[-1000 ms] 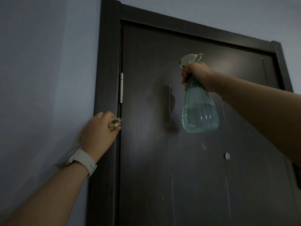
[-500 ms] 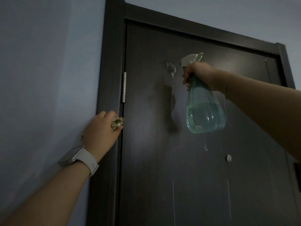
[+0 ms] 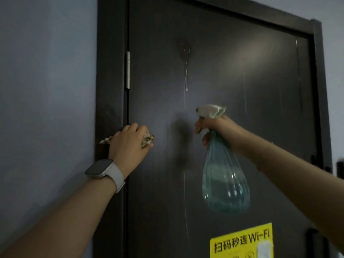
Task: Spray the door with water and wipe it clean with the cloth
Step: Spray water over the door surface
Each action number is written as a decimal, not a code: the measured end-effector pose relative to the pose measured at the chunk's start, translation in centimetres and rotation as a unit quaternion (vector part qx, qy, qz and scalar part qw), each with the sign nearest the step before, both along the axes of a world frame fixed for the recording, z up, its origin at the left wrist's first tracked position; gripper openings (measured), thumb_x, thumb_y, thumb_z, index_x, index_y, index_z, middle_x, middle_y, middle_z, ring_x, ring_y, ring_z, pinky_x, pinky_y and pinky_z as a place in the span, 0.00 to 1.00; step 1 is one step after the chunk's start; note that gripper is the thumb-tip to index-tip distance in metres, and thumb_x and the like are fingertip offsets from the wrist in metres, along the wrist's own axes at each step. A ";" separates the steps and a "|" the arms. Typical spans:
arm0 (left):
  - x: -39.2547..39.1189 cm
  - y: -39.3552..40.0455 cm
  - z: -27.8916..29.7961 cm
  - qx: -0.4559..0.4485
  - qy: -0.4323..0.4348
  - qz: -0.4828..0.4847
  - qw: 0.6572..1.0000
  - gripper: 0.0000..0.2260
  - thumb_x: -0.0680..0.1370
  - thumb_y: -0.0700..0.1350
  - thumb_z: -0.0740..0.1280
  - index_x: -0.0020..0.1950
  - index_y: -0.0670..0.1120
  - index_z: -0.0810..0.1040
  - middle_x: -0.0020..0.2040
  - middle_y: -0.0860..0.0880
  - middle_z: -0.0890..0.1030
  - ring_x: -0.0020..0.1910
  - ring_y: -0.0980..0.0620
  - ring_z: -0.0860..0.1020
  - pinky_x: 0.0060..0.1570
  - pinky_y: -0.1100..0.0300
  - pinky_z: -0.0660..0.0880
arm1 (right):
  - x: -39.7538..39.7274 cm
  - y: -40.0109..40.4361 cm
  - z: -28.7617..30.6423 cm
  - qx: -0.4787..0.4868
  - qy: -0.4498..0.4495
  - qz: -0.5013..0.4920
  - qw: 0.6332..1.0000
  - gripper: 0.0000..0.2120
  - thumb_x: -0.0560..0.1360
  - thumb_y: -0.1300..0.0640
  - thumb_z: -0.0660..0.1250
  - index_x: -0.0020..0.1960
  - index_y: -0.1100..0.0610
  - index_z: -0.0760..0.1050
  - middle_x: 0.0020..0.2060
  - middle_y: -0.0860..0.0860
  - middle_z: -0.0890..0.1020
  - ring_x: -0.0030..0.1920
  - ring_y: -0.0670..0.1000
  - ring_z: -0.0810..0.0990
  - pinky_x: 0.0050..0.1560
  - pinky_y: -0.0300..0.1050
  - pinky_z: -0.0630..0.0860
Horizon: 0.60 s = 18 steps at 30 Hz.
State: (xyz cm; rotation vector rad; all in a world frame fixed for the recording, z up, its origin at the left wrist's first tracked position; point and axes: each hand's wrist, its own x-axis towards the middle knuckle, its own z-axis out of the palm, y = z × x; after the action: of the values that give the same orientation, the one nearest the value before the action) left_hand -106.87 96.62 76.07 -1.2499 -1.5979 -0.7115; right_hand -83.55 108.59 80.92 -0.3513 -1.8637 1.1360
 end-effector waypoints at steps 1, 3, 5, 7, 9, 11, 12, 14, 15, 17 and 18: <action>0.2 0.6 -0.4 -0.012 -0.002 -0.010 1.000 0.12 0.74 0.53 0.73 0.49 0.47 0.76 0.47 0.47 0.76 0.49 0.44 0.76 0.41 0.53 0.69 | 0.0 0.0 -2.0 -0.015 -0.019 0.027 0.999 0.13 0.73 0.67 0.67 0.56 0.67 0.74 0.44 0.63 0.78 0.27 0.57 0.77 0.27 0.44 0.76; 0.3 1.7 -1.1 -0.030 -0.006 -0.024 0.999 0.12 0.74 0.52 0.72 0.49 0.46 0.76 0.47 0.47 0.75 0.50 0.44 0.75 0.40 0.52 0.70 | 0.0 0.1 -5.6 -0.068 -0.047 0.084 0.993 0.12 0.72 0.66 0.67 0.55 0.66 0.72 0.45 0.61 0.80 0.27 0.57 0.78 0.26 0.43 0.76; 0.2 2.3 -1.5 -0.028 -0.004 -0.012 1.000 0.12 0.74 0.53 0.71 0.49 0.45 0.76 0.47 0.45 0.74 0.50 0.42 0.74 0.39 0.51 0.72 | 0.0 0.3 -8.4 -0.130 -0.066 0.120 0.982 0.09 0.70 0.67 0.64 0.51 0.64 0.74 0.45 0.58 0.81 0.26 0.55 0.78 0.25 0.41 0.76; 0.3 2.6 -1.5 -0.027 -0.011 0.004 1.000 0.14 0.75 0.54 0.71 0.49 0.45 0.76 0.48 0.44 0.74 0.51 0.42 0.74 0.40 0.50 0.71 | 0.0 0.6 -10.4 -0.154 -0.078 0.098 0.980 0.08 0.72 0.71 0.60 0.48 0.64 0.75 0.43 0.56 0.83 0.24 0.52 0.77 0.24 0.39 0.74; 0.3 2.7 -1.2 -0.031 -0.016 0.006 0.999 0.15 0.74 0.54 0.71 0.50 0.45 0.76 0.49 0.43 0.74 0.52 0.41 0.73 0.41 0.50 0.71 | -0.1 0.5 -11.9 -0.122 -0.079 0.048 0.988 0.09 0.73 0.73 0.58 0.45 0.65 0.75 0.36 0.53 0.82 0.23 0.52 0.75 0.23 0.39 0.72; 0.3 2.7 -1.1 -0.028 -0.014 0.000 1.000 0.15 0.74 0.54 0.72 0.51 0.44 0.75 0.49 0.43 0.74 0.52 0.40 0.73 0.41 0.50 0.71 | -0.3 0.3 -13.1 -0.091 -0.080 0.010 0.993 0.08 0.73 0.74 0.59 0.43 0.66 0.74 0.33 0.53 0.80 0.24 0.55 0.74 0.23 0.40 0.71; 0.2 2.7 -1.2 -0.025 -0.011 -0.002 1.000 0.15 0.74 0.54 0.72 0.51 0.44 0.75 0.49 0.42 0.74 0.52 0.40 0.73 0.41 0.50 0.71 | -0.4 0.2 -13.5 -0.080 -0.080 -0.008 0.994 0.07 0.73 0.74 0.59 0.42 0.67 0.74 0.33 0.55 0.79 0.24 0.56 0.74 0.23 0.41 0.71; 0.2 2.7 -1.3 -0.023 -0.009 0.000 1.000 0.15 0.75 0.54 0.72 0.51 0.44 0.75 0.50 0.42 0.74 0.52 0.40 0.73 0.40 0.50 0.70 | -0.6 0.2 -14.1 -0.064 -0.085 -0.046 0.993 0.05 0.72 0.72 0.61 0.42 0.68 0.74 0.32 0.63 0.77 0.24 0.57 0.74 0.25 0.42 0.71; 0.2 2.7 -1.2 -0.023 -0.010 0.003 1.000 0.15 0.75 0.54 0.71 0.52 0.44 0.75 0.50 0.42 0.74 0.53 0.40 0.73 0.41 0.50 0.70 | -0.6 0.3 -14.2 -0.060 -0.087 -0.063 0.992 0.04 0.72 0.71 0.61 0.41 0.68 0.74 0.32 0.67 0.77 0.24 0.57 0.74 0.25 0.42 0.70; 0.2 2.8 -1.1 -0.024 -0.011 0.006 1.000 0.16 0.75 0.54 0.71 0.52 0.44 0.75 0.51 0.42 0.74 0.53 0.40 0.73 0.41 0.50 0.70 | -0.6 0.6 -14.3 -0.060 -0.082 -0.081 0.992 0.05 0.71 0.71 0.61 0.39 0.67 0.74 0.33 0.71 0.77 0.24 0.57 0.74 0.24 0.41 0.70; 0.2 2.8 -1.1 -0.024 -0.013 0.007 1.000 0.16 0.75 0.54 0.71 0.52 0.43 0.75 0.51 0.42 0.74 0.53 0.40 0.73 0.41 0.50 0.69 | -0.5 0.7 -14.3 -0.063 -0.078 -0.084 0.991 0.06 0.71 0.71 0.61 0.37 0.67 0.74 0.32 0.69 0.76 0.24 0.57 0.74 0.24 0.41 0.70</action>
State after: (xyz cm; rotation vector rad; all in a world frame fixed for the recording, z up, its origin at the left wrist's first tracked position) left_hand -106.68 99.41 74.97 -1.2672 -1.6510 -0.6868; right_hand -84.10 109.29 66.62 -0.6730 -1.8608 1.1409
